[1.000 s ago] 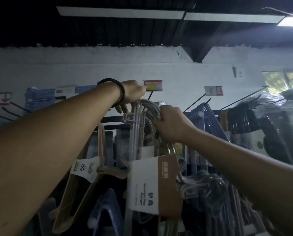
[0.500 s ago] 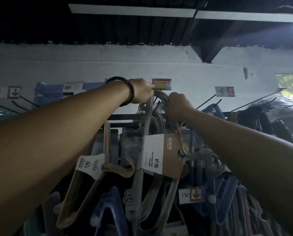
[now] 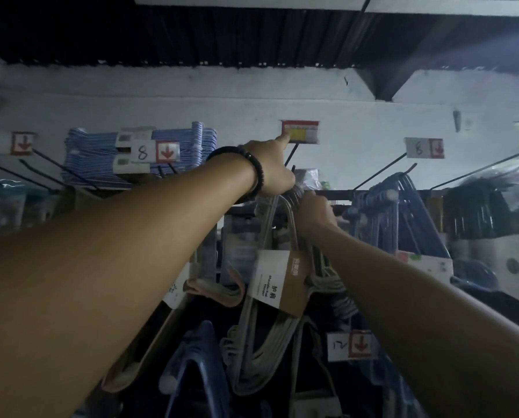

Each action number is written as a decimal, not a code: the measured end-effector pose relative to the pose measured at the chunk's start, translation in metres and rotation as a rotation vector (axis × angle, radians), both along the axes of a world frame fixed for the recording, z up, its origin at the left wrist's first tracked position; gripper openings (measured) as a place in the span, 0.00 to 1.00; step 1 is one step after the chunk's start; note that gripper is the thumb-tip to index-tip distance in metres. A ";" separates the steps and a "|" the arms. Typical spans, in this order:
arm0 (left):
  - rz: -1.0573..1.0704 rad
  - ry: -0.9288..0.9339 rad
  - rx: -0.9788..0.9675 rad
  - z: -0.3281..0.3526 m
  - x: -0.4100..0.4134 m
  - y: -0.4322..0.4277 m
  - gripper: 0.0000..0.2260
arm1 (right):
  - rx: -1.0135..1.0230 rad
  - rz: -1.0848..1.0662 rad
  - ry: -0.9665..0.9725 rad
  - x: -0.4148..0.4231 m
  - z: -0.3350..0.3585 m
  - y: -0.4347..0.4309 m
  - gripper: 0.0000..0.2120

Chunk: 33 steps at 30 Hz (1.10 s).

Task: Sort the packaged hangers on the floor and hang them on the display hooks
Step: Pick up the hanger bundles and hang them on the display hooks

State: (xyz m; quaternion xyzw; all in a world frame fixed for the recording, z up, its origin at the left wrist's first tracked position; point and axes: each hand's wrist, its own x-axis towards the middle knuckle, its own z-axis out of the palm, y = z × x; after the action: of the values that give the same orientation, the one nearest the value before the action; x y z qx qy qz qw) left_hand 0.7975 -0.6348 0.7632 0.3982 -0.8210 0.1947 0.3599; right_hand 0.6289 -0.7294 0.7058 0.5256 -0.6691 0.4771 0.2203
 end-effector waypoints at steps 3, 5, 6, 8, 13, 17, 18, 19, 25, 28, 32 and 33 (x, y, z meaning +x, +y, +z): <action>0.033 -0.030 -0.025 -0.012 0.003 -0.004 0.45 | 0.028 -0.013 -0.046 0.008 -0.013 0.004 0.19; 0.033 -0.023 -0.049 -0.024 0.011 -0.006 0.44 | 0.010 -0.027 -0.025 0.014 -0.024 0.013 0.28; 0.031 -0.020 -0.055 -0.032 0.017 -0.007 0.41 | -0.033 -0.032 0.002 0.017 -0.033 0.021 0.29; 0.009 -0.016 -0.058 -0.061 0.032 -0.007 0.33 | -0.143 -0.017 0.099 0.026 -0.055 0.043 0.26; -0.103 0.060 -0.042 -0.183 0.094 -0.003 0.17 | -0.135 0.263 0.289 0.063 -0.140 0.089 0.07; 0.035 0.188 0.054 -0.302 0.160 0.038 0.06 | 0.027 0.601 0.372 0.110 -0.213 0.112 0.16; 0.101 0.219 0.108 -0.336 0.176 0.053 0.07 | 0.051 0.680 0.400 0.124 -0.233 0.118 0.17; 0.180 0.255 0.167 -0.370 0.190 0.069 0.07 | 0.088 0.771 0.407 0.139 -0.254 0.123 0.16; 0.778 0.382 0.710 -0.589 0.253 0.195 0.16 | 0.557 1.366 0.500 0.240 -0.419 0.142 0.10; 1.050 0.543 0.907 -0.676 0.249 0.303 0.11 | 0.877 1.562 0.523 0.288 -0.527 0.176 0.07; 1.330 0.764 1.146 -0.734 0.186 0.448 0.10 | 1.256 1.720 0.627 0.311 -0.653 0.271 0.06; 1.399 0.824 1.185 -0.743 0.166 0.480 0.10 | 1.332 1.750 0.687 0.312 -0.674 0.298 0.07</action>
State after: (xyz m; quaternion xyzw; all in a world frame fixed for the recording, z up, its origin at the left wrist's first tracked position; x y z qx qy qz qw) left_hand 0.9638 -0.1545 0.0199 0.9422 -0.1785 -0.2308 0.1645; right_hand 0.9404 -0.4309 0.0320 0.9243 -0.0993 -0.1495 -0.3368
